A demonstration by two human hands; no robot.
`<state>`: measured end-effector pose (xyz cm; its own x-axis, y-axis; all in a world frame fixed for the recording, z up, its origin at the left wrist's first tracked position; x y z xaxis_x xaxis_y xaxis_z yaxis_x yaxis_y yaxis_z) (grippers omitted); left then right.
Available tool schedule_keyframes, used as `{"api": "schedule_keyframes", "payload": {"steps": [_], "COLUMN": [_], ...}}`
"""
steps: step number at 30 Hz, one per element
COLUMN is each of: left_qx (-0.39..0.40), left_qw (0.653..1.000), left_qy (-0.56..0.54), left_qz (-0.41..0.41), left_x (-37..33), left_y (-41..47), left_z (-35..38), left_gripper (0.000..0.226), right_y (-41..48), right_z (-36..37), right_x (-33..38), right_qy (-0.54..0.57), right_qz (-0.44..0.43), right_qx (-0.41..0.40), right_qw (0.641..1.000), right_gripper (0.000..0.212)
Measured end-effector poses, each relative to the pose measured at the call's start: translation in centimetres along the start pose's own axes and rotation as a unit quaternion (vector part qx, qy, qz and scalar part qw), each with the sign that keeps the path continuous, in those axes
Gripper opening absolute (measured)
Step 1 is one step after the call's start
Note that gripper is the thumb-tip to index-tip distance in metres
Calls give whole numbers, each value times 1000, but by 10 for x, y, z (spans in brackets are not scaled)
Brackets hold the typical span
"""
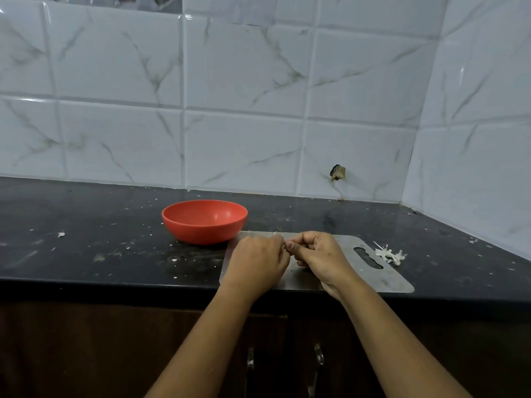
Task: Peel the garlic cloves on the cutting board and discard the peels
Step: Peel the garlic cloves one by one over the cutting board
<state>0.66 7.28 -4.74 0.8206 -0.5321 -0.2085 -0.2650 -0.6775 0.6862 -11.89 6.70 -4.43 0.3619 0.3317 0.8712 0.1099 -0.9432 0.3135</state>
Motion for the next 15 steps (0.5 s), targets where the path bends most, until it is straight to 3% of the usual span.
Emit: {"api": "schedule_keyframes", "payload": {"steps": [3,15], "left_qx": [-17,-49], "left_qw": [1000,996], "left_qy": [-2,71], "left_qz": [15,14], "left_x": [-3,-16], "left_y": [0,0], "left_z": [-3,-7], "left_gripper": [21,15], "right_y": [1,5], "right_z": [1,0], "right_x": [0,-1], "right_qy": [12,24], "right_qz": [2,24], "right_qx": [16,62], "right_qw": [1000,998], "right_gripper": [16,20]}}
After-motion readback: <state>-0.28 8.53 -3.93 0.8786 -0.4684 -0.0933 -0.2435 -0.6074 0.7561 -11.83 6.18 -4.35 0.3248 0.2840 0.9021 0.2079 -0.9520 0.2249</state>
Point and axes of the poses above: each hand's wrist, its own y-axis towards the middle knuckle, its own z-axis out of the palm, x = y × z, the point moved 4 cm from there along y, towards the middle knuckle, and after that the axes turned 9 degrees about -y, right-handed, at the moved point
